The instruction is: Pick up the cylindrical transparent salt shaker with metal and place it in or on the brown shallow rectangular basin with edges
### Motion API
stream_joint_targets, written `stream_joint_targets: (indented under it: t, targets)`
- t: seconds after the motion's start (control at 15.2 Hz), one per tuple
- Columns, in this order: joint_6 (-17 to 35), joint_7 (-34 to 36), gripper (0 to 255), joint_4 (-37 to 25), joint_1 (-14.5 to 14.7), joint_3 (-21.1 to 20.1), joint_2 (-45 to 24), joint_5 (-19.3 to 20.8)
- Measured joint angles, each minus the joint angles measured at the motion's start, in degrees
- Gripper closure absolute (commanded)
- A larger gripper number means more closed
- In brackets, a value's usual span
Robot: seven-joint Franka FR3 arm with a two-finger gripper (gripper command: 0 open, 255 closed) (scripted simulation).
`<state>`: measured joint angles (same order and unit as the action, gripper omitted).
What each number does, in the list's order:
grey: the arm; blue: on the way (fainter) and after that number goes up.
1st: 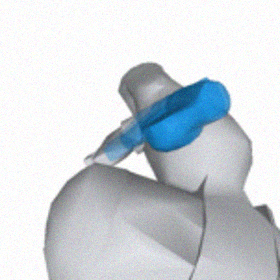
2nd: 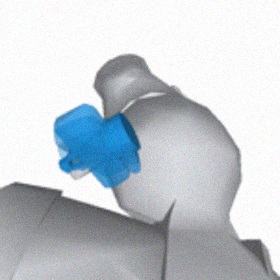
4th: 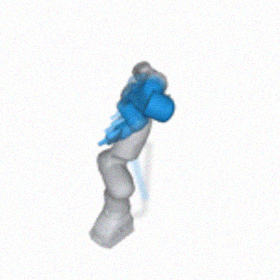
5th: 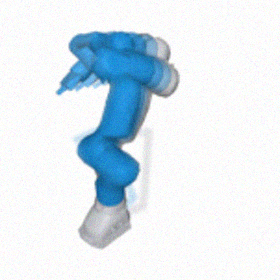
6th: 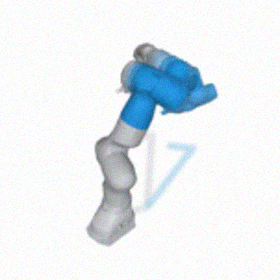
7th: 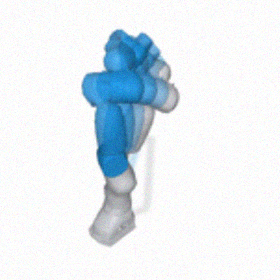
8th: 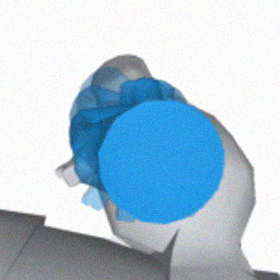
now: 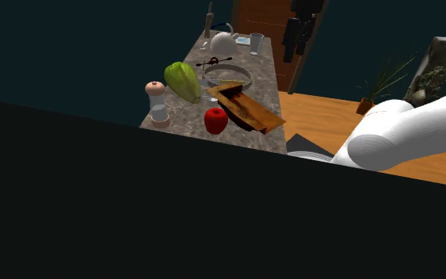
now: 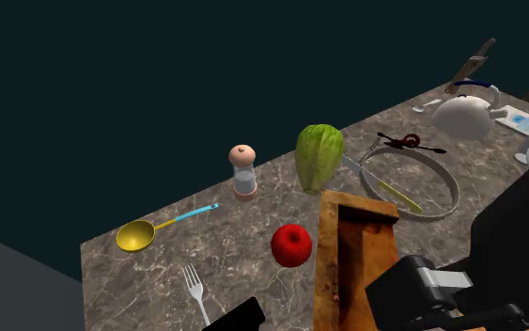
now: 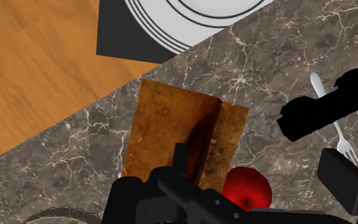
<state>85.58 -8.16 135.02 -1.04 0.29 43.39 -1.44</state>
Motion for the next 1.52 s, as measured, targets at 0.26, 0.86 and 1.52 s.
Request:
stream_joint_targets:
  t: [0.26,0.86,1.52]
  targets:
    - [3.1,1.5,0,-0.1,0.5,-1.2,-3.0,-1.3]
    - [14.6,7.9,0,-6.3,2.4,-6.3,-18.9,-5.7]
    - [23.6,15.1,0,-19.5,4.3,-10.8,-38.8,-6.5]
